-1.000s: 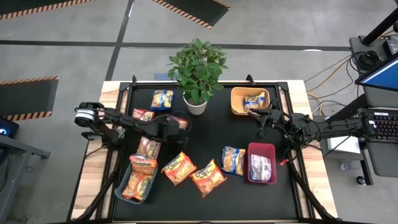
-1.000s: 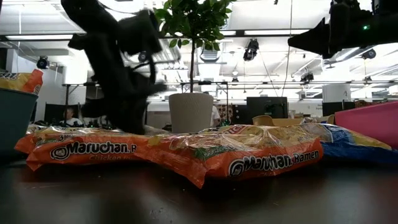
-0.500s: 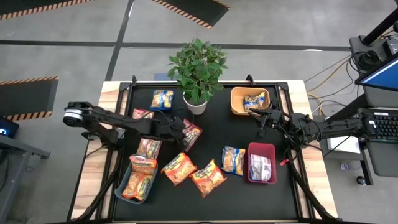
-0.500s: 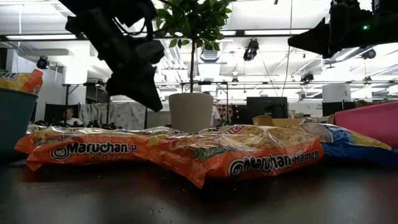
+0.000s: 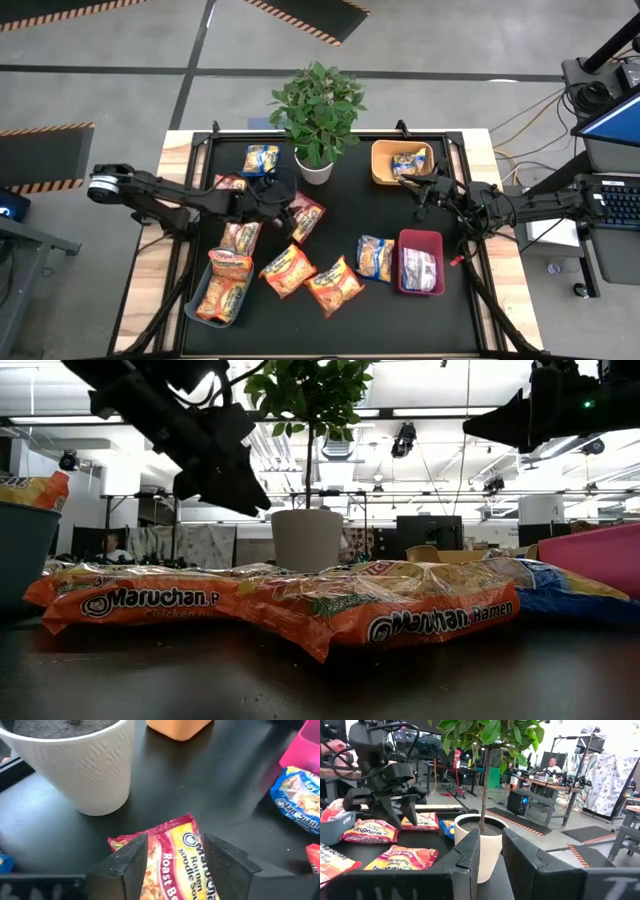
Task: Sort Maruchan noodles
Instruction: Put the blue noodle pack into the yellow bin
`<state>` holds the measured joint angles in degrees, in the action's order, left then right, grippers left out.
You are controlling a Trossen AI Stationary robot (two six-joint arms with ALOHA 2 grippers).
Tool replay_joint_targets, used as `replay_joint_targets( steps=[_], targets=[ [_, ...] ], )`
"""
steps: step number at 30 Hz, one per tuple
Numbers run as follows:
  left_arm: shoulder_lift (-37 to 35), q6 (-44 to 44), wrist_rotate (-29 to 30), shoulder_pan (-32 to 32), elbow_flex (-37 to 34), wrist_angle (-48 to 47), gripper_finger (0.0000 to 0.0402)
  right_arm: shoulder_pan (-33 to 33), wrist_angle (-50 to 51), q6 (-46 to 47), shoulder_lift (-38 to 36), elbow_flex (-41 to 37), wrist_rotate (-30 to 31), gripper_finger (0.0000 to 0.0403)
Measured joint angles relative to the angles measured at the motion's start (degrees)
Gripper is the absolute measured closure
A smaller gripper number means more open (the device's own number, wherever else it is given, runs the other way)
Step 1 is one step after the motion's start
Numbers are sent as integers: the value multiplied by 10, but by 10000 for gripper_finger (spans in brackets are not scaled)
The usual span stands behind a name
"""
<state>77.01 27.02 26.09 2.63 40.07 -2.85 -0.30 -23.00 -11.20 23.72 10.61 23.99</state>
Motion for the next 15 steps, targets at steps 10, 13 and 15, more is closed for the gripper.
replay_joint_targets(
  steps=[10,13,15],
  targets=[
    [56,5,57,0,-1,14,169,0,0,1,0,0,0,333],
    [71,5,56,0,-1,16,158,0,0,0,0,0,0,333],
    [78,3,56,0,-1,16,153,0,0,0,0,0,0,333]
  ],
)
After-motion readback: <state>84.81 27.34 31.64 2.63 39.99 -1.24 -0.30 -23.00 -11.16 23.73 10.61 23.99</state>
